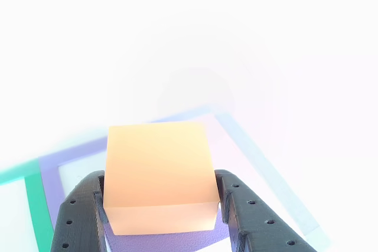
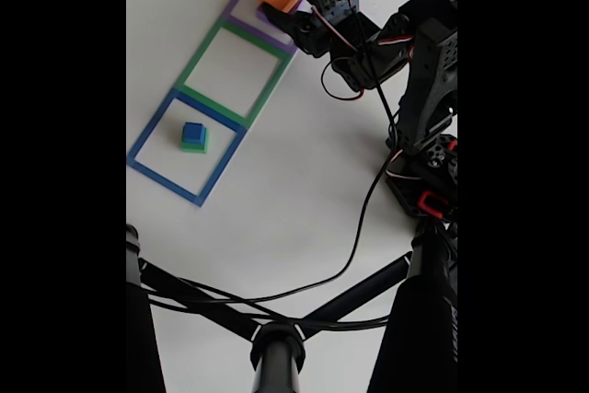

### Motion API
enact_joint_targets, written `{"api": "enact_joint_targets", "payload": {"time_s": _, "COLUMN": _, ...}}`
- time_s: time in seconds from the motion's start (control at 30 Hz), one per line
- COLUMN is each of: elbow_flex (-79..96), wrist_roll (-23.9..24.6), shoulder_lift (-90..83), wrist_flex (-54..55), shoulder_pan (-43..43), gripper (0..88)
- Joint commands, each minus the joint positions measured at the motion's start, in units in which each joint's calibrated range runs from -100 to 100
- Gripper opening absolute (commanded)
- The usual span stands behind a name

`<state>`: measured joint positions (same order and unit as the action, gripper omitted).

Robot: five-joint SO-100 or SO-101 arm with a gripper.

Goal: Tower of hanoi

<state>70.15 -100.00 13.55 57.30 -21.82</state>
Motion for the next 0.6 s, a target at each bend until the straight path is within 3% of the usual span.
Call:
{"api": "enact_joint_targets", "payload": {"time_s": 0.0, "elbow_flex": -1.51, "wrist_roll": 0.0, "shoulder_lift": -0.67, "wrist_flex": 1.48, "shoulder_pan": 0.05, "gripper": 13.4}}
{"api": "enact_joint_targets", "payload": {"time_s": 0.37, "elbow_flex": 0.4, "wrist_roll": 0.0, "shoulder_lift": -7.53, "wrist_flex": -3.13, "shoulder_pan": 0.92, "gripper": 11.1}}
{"api": "enact_joint_targets", "payload": {"time_s": 0.57, "elbow_flex": 2.94, "wrist_roll": 0.0, "shoulder_lift": -22.8, "wrist_flex": -15.76, "shoulder_pan": 2.83, "gripper": 11.0}}
